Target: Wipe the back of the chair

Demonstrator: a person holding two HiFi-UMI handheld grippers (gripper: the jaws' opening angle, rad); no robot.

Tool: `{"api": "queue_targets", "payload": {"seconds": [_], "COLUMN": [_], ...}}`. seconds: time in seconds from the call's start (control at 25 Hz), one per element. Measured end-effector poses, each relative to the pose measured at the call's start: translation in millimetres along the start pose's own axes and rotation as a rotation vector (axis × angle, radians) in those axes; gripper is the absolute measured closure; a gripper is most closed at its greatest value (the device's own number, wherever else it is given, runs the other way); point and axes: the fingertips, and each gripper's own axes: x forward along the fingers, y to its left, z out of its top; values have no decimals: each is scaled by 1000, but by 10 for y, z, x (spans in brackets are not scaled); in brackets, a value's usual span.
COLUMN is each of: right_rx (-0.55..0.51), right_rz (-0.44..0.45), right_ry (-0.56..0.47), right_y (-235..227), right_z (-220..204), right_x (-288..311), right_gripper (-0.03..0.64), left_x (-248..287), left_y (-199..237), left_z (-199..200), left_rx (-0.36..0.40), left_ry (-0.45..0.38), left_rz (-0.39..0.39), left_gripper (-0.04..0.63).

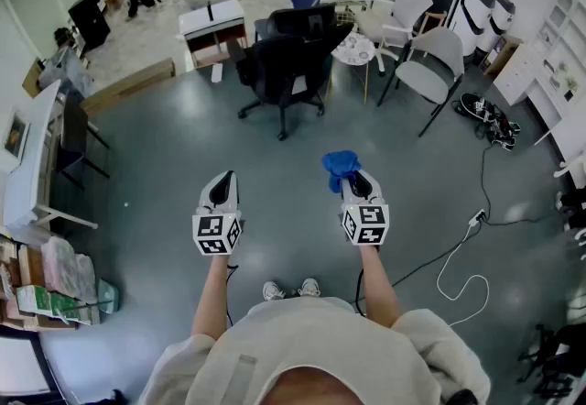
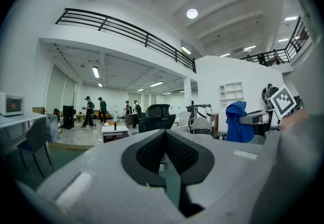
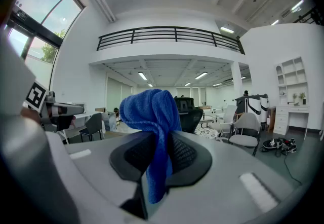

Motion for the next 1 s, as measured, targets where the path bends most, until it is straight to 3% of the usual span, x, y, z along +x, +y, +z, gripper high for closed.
{"api": "queue_targets", "payload": {"seconds": [1.0], "right_rx": [42], "right_rz": [69], "right_ry": [-4], "right_y": [-429], "right_z": [-177], "right_x": [118], "right_gripper": [548], "left_x": [349], "left_y": [-457], "left_z": [-159], "left_rx": [0], "left_ry": [43], "left_rz": [35], "left_gripper": [591]}}
